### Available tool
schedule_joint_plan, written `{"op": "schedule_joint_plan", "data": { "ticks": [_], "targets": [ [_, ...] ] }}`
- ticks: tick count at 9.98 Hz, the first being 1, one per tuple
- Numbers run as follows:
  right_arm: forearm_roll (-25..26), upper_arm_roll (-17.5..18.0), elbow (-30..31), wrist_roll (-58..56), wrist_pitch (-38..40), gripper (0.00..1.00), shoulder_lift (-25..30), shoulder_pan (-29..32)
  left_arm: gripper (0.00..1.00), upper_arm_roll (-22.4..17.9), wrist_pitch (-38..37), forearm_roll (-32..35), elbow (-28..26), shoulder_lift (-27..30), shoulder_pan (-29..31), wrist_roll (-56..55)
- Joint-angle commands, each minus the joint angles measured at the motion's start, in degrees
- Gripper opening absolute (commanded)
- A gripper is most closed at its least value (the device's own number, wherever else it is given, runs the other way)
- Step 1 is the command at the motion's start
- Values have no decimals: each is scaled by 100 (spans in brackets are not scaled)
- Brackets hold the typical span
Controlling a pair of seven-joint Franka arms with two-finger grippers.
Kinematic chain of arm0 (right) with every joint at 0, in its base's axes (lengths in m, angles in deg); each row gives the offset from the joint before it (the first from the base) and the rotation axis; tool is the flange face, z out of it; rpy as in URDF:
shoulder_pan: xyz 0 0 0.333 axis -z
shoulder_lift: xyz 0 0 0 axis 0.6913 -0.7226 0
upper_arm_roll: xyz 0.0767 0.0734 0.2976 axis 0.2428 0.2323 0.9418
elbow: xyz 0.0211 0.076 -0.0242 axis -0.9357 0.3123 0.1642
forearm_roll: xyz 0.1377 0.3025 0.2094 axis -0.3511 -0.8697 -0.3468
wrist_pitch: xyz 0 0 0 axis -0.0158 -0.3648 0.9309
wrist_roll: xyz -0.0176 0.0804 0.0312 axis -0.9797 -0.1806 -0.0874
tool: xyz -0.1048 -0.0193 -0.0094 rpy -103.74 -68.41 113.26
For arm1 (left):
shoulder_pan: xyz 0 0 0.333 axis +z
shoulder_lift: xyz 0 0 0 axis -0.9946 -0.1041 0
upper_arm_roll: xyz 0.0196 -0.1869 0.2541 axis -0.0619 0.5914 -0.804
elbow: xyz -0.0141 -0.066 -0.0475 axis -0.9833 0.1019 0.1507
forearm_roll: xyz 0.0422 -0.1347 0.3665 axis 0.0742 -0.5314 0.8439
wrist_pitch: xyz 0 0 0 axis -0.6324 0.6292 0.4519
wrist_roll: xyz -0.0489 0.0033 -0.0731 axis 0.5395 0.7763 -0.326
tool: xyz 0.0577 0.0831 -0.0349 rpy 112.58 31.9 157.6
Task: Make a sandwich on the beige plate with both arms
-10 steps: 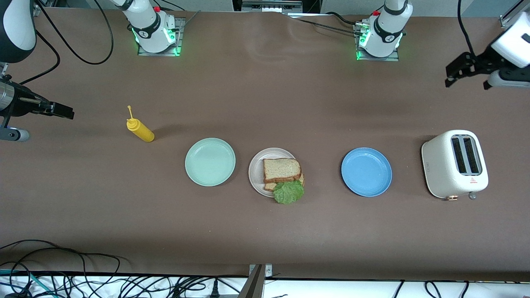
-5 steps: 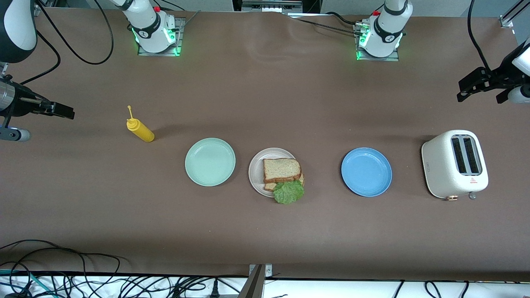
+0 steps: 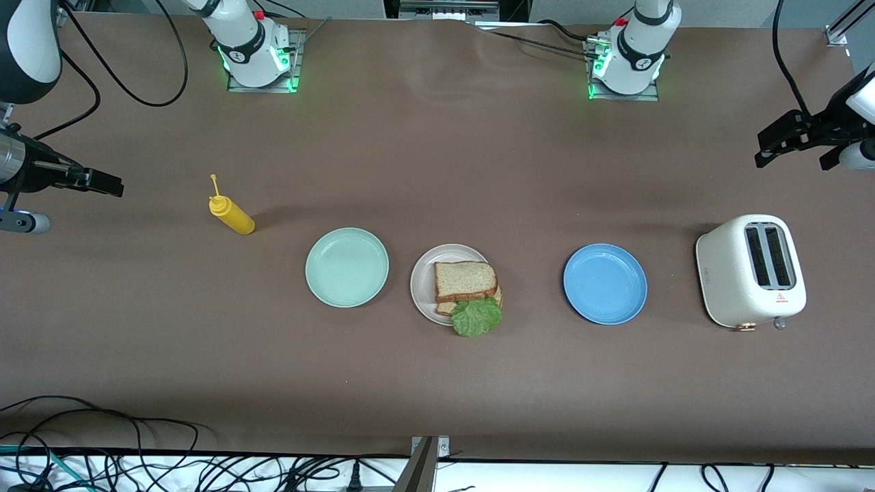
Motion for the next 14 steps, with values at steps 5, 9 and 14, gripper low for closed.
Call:
{"op": "schedule_joint_plan", "data": {
  "ticks": [5, 9, 14],
  "targets": [
    [-39, 5, 130, 71, -35, 100, 151, 25, 100, 38, -144, 16, 189, -69, 91, -11],
    [-48, -22, 33, 53, -26, 100, 116, 104, 100, 38, -153, 16, 189, -69, 83, -20],
    [-66, -22, 33, 62, -96, 100, 90, 131, 100, 38, -162, 16, 189, -69, 83, -20]
  ]
}}
